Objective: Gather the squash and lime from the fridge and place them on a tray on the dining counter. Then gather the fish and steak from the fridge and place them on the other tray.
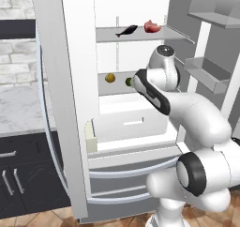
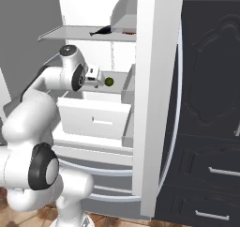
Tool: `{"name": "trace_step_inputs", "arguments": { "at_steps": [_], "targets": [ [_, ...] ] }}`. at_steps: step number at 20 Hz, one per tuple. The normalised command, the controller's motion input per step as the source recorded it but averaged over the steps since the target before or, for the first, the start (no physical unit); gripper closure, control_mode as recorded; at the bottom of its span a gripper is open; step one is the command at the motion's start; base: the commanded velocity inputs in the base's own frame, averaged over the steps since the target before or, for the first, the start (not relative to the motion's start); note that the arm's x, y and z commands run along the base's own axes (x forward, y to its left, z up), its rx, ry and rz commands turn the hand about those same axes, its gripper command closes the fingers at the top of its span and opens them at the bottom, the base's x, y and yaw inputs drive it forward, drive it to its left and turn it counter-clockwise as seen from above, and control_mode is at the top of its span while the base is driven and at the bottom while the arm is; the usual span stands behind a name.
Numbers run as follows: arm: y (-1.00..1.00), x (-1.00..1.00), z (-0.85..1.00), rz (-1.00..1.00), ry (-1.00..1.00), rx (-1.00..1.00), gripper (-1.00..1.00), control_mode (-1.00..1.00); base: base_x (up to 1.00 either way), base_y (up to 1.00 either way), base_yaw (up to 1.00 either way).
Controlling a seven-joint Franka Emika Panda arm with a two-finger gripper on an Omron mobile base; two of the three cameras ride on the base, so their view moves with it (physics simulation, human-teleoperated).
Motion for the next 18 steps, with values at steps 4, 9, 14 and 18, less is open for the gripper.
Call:
{"name": "trace_step_inputs", "arguments": {
  "at_steps": [4,9,14,18],
  "targets": [
    [0.00,0.45,-0.09,0.00,0.00,-0.02,-1.00,-1.00,0.00,0.00,0.00],
    [0.00,0.46,-0.13,0.00,0.00,0.00,-1.00,-1.00,0.00,0.00,0.00],
    [-0.02,0.41,-0.20,0.00,0.00,0.00,-1.00,-1.00,0.00,0.00,0.00],
    [0.00,0.34,-0.15,0.00,0.01,0.00,-1.00,-1.00,0.00,0.00,0.00]
  ]
}}
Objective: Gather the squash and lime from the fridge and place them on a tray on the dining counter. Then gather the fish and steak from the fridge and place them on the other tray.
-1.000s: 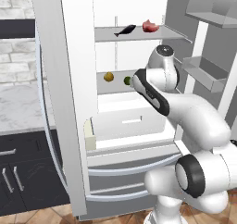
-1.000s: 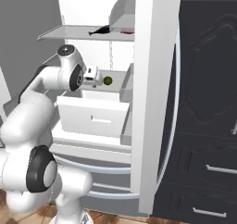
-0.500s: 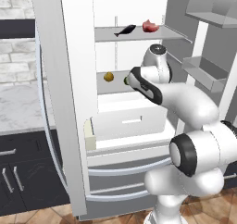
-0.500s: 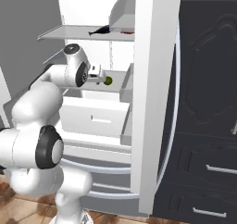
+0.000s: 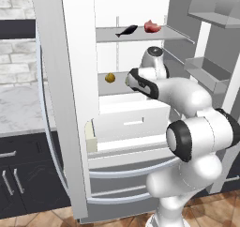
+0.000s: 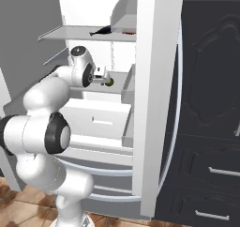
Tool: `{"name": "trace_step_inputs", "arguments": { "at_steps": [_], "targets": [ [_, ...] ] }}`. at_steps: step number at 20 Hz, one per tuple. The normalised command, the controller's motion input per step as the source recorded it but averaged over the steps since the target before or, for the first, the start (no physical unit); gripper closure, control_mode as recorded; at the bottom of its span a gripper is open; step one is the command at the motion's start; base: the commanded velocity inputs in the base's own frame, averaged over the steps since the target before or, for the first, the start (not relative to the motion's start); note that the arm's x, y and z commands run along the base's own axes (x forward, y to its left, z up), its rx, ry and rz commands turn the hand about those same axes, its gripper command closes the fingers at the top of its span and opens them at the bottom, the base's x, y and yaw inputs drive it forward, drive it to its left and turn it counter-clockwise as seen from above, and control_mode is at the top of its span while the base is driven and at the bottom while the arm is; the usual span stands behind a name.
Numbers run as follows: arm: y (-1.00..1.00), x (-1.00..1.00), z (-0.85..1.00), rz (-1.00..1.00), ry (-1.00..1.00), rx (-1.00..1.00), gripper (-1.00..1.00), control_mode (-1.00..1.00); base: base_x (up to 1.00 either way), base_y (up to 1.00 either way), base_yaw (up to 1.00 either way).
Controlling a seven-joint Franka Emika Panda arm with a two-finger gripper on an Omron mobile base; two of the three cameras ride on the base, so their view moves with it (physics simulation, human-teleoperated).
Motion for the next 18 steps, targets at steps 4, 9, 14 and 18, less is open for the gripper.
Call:
{"name": "trace_step_inputs", "arguments": {
  "at_steps": [4,9,14,18],
  "targets": [
    [0.00,0.21,-0.09,0.00,-0.01,-0.02,-1.00,-1.00,0.00,0.00,0.00],
    [0.00,0.00,-0.11,0.00,-0.09,-0.05,-1.00,-1.00,0.00,0.00,0.00],
    [0.00,0.12,-0.01,0.00,-0.08,-0.02,-1.00,-1.00,0.00,0.00,0.00],
    [-0.01,0.18,0.00,0.00,-0.01,0.00,-1.00,-1.00,0.00,0.00,0.00]
  ]
}}
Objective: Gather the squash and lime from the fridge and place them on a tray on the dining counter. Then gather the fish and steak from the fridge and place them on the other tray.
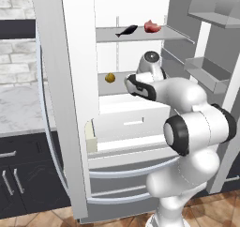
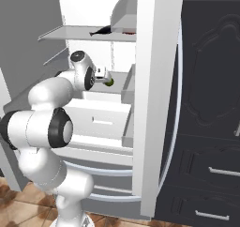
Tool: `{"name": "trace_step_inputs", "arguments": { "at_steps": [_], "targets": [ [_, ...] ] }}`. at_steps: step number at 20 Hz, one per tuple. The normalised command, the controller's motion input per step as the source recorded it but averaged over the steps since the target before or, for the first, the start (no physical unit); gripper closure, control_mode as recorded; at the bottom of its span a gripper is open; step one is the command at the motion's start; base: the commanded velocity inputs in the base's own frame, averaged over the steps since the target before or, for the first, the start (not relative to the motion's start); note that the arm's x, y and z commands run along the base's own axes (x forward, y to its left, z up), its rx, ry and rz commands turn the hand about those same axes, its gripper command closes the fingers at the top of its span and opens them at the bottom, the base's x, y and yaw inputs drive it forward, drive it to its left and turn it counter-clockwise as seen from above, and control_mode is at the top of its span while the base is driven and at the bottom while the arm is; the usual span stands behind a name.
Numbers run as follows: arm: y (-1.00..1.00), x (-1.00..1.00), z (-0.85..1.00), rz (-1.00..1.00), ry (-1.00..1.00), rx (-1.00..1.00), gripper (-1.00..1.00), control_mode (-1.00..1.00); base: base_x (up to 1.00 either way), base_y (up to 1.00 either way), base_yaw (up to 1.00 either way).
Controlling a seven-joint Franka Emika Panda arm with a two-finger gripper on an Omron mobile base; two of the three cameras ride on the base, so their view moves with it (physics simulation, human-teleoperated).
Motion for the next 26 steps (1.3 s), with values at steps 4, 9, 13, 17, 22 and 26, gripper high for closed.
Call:
{"name": "trace_step_inputs", "arguments": {
  "at_steps": [4,9,13,17,22,26],
  "targets": [
    [-0.02,0.29,-0.05,0.00,0.00,0.00,-1.00,-1.00,0.00,0.00,0.00],
    [-0.01,0.31,-0.08,0.00,0.00,0.00,-1.00,-1.00,0.00,0.00,0.00],
    [-0.01,0.29,-0.08,0.00,0.00,0.00,-1.00,-1.00,0.00,0.00,0.00],
    [0.00,0.29,-0.13,0.00,0.00,0.00,-1.00,-1.00,0.00,0.00,0.00],
    [0.00,0.33,-0.19,0.00,0.00,0.00,-1.00,-1.00,0.00,0.00,0.00],
    [0.00,0.34,-0.18,0.00,0.00,0.00,-1.00,-1.00,0.00,0.00,0.00]
  ]
}}
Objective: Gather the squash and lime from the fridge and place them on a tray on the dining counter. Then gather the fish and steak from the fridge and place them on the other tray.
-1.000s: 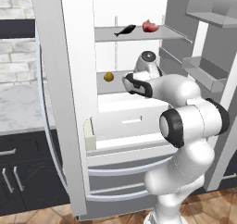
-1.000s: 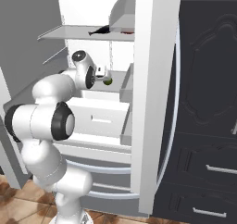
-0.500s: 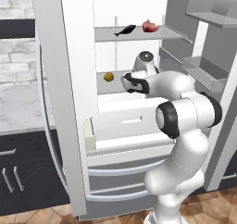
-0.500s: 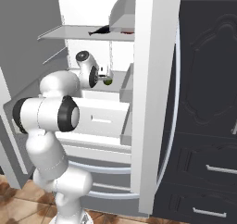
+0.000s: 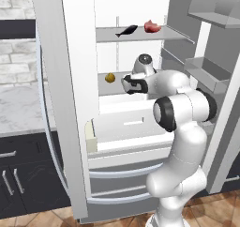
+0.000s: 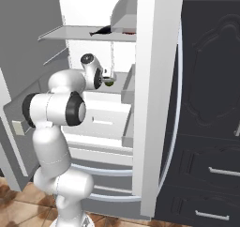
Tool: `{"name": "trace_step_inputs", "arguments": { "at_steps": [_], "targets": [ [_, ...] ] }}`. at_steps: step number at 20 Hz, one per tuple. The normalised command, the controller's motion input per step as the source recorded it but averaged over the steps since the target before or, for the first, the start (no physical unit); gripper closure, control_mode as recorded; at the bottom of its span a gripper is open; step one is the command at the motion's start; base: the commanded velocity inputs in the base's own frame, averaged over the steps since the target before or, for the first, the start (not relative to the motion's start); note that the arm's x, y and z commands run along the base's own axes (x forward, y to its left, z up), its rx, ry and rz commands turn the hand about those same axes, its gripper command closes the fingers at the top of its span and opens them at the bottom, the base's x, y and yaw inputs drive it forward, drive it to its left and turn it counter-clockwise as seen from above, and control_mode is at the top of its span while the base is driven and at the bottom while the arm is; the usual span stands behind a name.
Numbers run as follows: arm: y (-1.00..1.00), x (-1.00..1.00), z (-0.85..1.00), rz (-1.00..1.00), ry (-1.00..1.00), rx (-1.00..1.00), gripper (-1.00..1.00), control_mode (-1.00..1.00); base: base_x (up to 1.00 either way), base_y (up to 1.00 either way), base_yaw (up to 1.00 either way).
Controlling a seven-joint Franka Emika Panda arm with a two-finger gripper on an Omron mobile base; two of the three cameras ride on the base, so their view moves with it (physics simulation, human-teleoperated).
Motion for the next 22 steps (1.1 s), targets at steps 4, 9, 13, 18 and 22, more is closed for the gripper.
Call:
{"name": "trace_step_inputs", "arguments": {
  "at_steps": [4,9,13,18,22],
  "targets": [
    [-0.01,0.31,-0.14,0.00,0.00,0.00,-1.00,-1.00,0.00,0.00,0.00],
    [-0.01,0.35,-0.13,0.00,0.00,0.00,-1.00,-1.00,0.00,0.00,0.00],
    [0.00,0.31,-0.12,0.00,0.00,0.00,-1.00,-1.00,0.00,0.00,0.00],
    [0.00,0.35,-0.10,0.00,-0.01,0.00,-1.00,-1.00,0.00,0.00,0.00],
    [0.00,0.32,-0.11,0.00,0.00,0.00,-1.00,-1.00,0.00,0.00,0.00]
  ]
}}
